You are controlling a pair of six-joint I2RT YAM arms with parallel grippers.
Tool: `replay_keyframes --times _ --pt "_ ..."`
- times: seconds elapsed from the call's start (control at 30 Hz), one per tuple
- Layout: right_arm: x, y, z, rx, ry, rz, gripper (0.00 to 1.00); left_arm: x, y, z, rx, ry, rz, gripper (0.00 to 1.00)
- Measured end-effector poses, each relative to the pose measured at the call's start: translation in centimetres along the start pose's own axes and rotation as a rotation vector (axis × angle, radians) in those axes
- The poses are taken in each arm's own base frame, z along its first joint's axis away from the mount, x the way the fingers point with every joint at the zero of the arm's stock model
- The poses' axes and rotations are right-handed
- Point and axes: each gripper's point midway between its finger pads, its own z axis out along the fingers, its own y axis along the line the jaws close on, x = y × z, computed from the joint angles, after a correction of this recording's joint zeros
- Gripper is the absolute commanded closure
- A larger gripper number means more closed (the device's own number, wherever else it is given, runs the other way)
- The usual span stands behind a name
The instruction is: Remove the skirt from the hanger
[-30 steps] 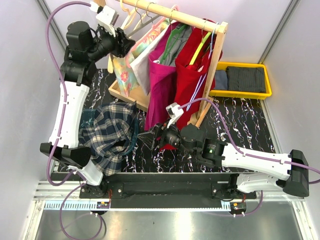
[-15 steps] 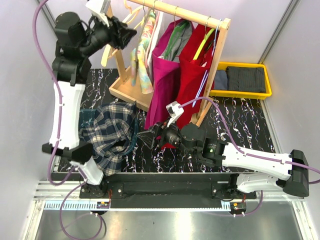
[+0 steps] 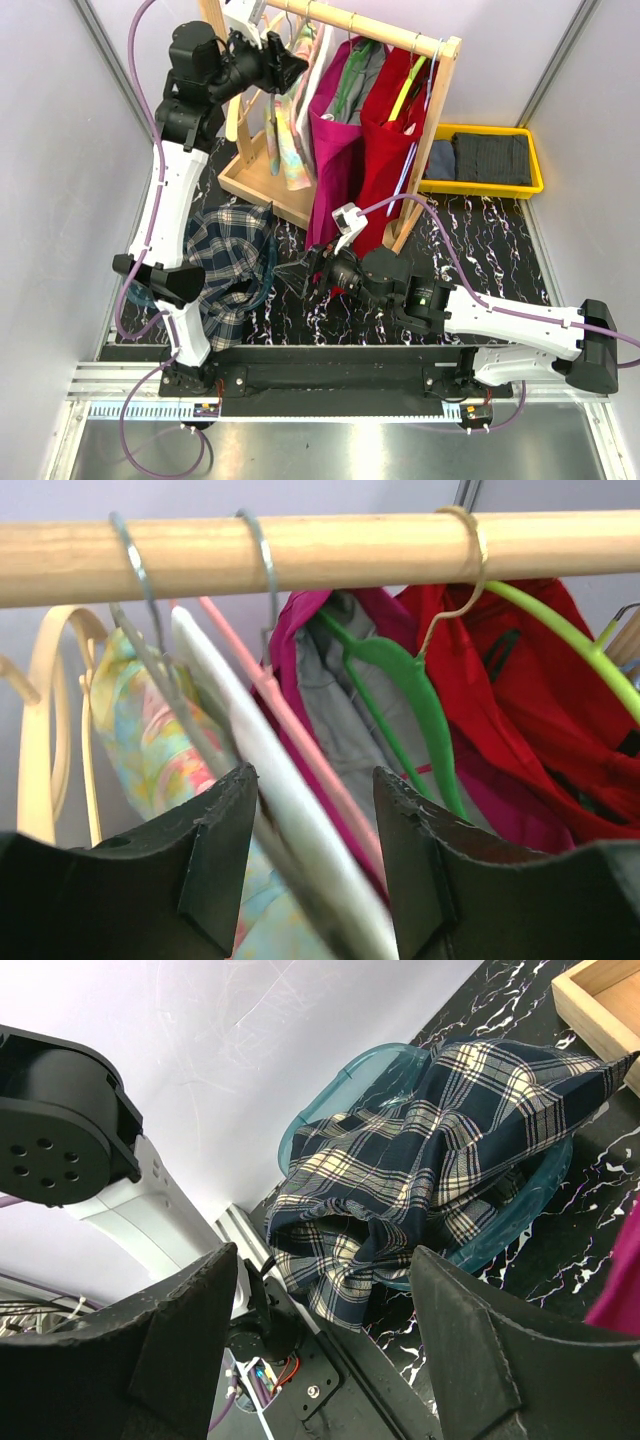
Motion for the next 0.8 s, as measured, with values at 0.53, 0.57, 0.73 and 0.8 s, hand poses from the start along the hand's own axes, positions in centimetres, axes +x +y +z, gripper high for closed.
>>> replay_keyframes --times 0.53,0.57,0.73,0.8 --pt "-0.5 -0.1 -0.1 0.013 -0.018 0.007 0.22 2.0 1.6 1.3 -0.06 0.021 0.056 0.64" --pt "-0.5 -0.1 -0.1 0.013 -0.018 0.009 0.22 2.3 1.8 1.3 -0.063 0.028 0.061 0.64" --pt "-0.6 -0.1 -0.2 0.011 -0.02 0.01 0.22 2.9 2.4 1.2 -0.074 0.046 0.084 0.71" --pt "-0.6 -0.1 -0.2 0.011 -0.021 0.012 0.22 2.8 2.6 1.0 -0.078 0.048 0.091 0.76"
